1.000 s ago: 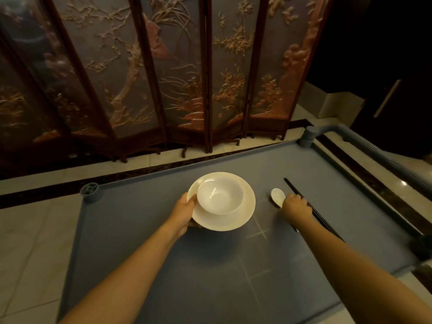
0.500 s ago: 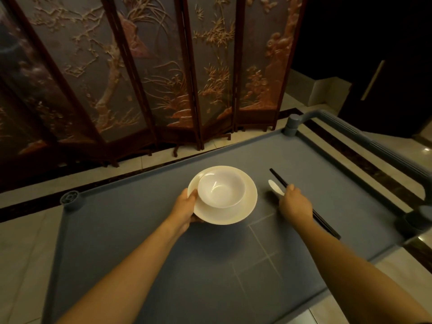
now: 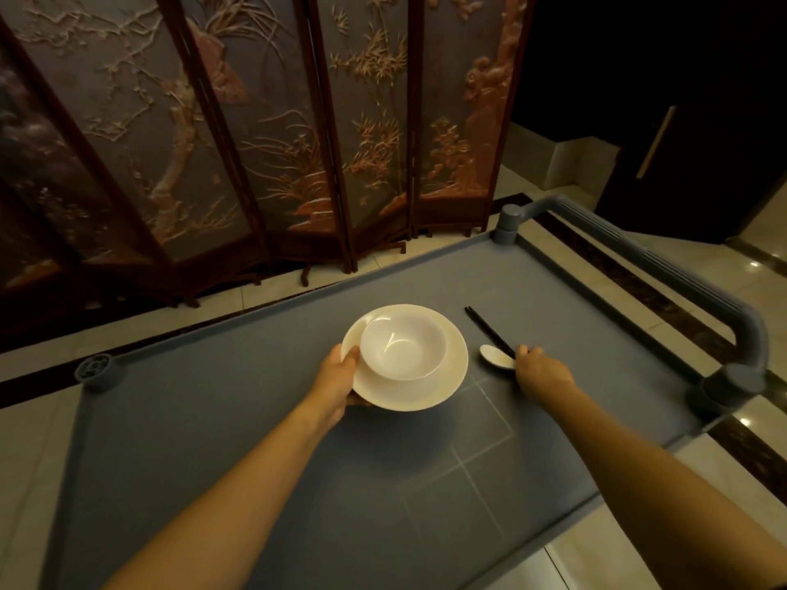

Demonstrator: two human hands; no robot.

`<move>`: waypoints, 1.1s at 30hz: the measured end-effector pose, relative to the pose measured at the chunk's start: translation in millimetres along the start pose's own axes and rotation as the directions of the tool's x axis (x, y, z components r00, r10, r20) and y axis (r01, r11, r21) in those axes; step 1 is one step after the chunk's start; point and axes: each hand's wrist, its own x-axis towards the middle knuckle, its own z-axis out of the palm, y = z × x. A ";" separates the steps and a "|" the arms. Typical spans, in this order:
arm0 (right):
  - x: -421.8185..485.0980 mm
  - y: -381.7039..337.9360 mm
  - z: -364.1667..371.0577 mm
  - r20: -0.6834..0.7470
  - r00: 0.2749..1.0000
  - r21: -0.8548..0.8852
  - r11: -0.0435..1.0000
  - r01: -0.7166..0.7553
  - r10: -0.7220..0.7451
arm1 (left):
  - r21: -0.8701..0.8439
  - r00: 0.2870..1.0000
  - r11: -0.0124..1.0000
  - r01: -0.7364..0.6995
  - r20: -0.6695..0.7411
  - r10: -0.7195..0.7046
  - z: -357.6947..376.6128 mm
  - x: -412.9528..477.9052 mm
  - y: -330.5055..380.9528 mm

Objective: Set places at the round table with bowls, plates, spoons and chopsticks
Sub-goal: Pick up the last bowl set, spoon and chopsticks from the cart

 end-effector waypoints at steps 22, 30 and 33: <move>-136.0 42.2 -8.1 -0.006 0.945 0.998 0.056 -0.013 0.327 | 0.107 0.948 0.987 -0.119 0.308 0.081 78.1 -52.4 18.0; -272.6 73.2 30.7 0.044 0.836 0.999 -0.007 -0.048 0.547 | 0.152 0.820 0.973 -0.171 0.570 0.055 129.2 -131.8 -8.1; -335.2 89.9 48.7 0.073 0.761 0.997 -0.073 -0.033 0.645 | 0.165 0.731 0.959 -0.232 0.680 0.059 152.3 -176.4 -22.3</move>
